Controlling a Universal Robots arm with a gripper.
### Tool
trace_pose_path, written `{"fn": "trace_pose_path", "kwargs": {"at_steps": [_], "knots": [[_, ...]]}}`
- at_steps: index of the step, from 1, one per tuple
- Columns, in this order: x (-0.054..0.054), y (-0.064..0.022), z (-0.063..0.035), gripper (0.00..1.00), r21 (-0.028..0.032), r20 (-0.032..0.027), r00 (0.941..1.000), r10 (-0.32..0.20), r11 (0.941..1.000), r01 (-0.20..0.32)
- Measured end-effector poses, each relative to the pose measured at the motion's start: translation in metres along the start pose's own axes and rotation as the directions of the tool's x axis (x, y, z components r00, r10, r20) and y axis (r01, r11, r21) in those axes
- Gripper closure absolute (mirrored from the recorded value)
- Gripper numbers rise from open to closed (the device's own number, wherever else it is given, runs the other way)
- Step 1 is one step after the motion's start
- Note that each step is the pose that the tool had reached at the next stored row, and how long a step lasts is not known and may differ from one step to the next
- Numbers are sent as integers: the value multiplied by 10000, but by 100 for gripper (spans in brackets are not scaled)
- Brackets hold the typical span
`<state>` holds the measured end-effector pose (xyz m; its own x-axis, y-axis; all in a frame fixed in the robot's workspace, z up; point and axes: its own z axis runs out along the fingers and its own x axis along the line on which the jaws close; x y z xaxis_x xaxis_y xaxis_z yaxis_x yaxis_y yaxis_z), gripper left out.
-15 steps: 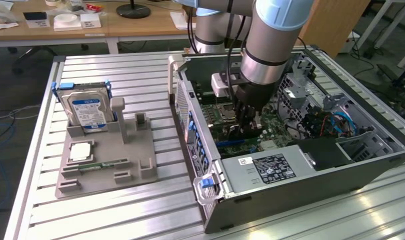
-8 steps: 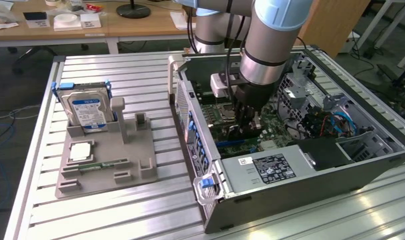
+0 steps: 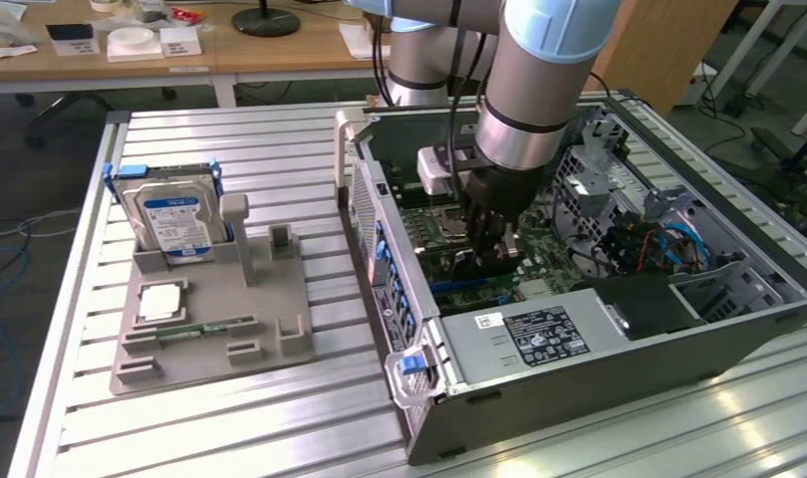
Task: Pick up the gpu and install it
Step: 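Insert the gpu into the slot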
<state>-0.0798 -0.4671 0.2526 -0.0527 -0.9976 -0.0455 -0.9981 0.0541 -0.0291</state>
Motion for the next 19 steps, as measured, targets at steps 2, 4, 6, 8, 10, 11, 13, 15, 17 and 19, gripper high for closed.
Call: {"fn": "trace_pose_path", "kwargs": {"at_steps": [2, 4, 6, 8, 10, 11, 13, 15, 17, 19], "knots": [[-4, 1, 3, 73, 0, 1, 10000, -6, 10000, 6], [-4, 7, 4, 73, -1, -3, 10000, -6, 10000, 6], [-4, 13, 12, 73, 1, 0, 10000, -6, 10000, 6], [-4, 16, 21, 73, 0, 1, 10000, -7, 10000, 7], [-3, 17, 37, 73, 0, 1, 10000, -8, 10000, 8], [-2, 18, 45, 73, 0, 0, 10000, -7, 10000, 7], [-2, 18, 57, 73, 0, 0, 10000, -7, 10000, 7], [-1, 19, 59, 73, -2, -3, 10000, -7, 10000, 7], [-1, 19, 65, 73, 0, 0, 10000, -7, 10000, 7], [-1, 19, 73, 73, 0, 2, 10000, -7, 10000, 7]]}}
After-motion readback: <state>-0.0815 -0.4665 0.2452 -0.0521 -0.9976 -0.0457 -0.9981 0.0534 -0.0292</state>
